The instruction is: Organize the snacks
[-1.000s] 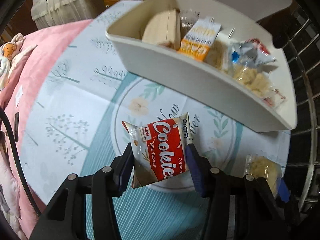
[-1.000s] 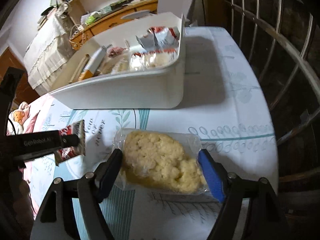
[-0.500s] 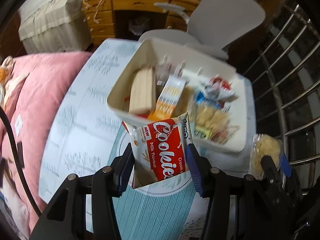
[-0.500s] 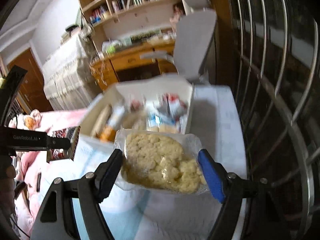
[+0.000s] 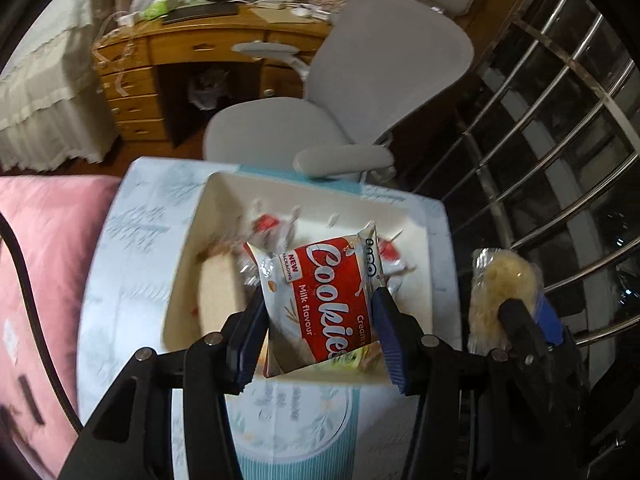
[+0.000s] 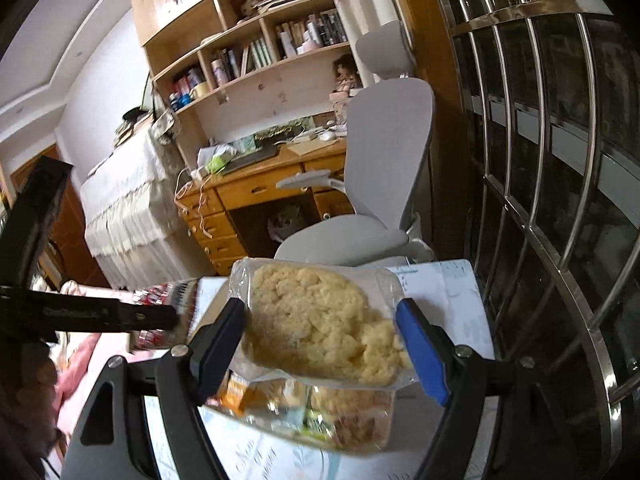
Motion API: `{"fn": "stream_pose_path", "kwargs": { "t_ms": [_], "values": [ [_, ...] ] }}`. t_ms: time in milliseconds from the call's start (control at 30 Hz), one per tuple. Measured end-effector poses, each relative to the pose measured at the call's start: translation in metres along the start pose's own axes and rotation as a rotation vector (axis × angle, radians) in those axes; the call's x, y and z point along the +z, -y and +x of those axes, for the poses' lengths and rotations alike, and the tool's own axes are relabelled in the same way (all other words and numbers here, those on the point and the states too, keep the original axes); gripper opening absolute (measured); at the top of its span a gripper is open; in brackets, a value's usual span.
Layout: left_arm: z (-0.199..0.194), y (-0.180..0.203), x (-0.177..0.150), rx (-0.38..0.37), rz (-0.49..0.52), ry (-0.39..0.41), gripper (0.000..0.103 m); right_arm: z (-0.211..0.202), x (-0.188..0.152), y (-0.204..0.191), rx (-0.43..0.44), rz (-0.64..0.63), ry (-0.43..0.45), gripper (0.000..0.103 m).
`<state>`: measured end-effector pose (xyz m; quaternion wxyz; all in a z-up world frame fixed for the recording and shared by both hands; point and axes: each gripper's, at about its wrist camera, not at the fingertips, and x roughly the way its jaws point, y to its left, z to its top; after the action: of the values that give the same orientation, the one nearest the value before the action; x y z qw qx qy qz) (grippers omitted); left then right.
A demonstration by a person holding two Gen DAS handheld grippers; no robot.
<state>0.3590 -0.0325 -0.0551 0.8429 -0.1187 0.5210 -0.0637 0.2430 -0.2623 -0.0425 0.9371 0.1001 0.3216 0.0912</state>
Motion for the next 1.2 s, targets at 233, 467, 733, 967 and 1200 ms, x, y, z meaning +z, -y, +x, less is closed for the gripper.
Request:
{"fn": "stream_pose_path", "kwargs": {
  "t_ms": [233, 467, 733, 967, 1200],
  "values": [
    [0.040, 0.002, 0.029, -0.118, 0.044, -0.025, 0.055, 0.027, 0.005, 0.004, -0.051, 0.061, -0.038, 0.078],
    [0.052, 0.006, 0.028, -0.080, 0.078, -0.089, 0.071, 0.035, -0.011, 0.021, -0.091, 0.164, -0.089, 0.088],
    [0.036, -0.009, -0.030, 0.015, -0.002, -0.159, 0.073, 0.010, -0.038, 0.027, -0.073, 0.184, -0.168, 0.093],
    [0.002, -0.027, -0.107, 0.084, -0.123, -0.185, 0.073, -0.024, -0.085, 0.026, -0.027, 0.158, -0.326, 0.094],
    [-0.036, -0.035, -0.185, 0.078, -0.184, -0.196, 0.073, -0.060, -0.134, 0.014, 0.052, 0.065, -0.509, 0.095]
  ]
}}
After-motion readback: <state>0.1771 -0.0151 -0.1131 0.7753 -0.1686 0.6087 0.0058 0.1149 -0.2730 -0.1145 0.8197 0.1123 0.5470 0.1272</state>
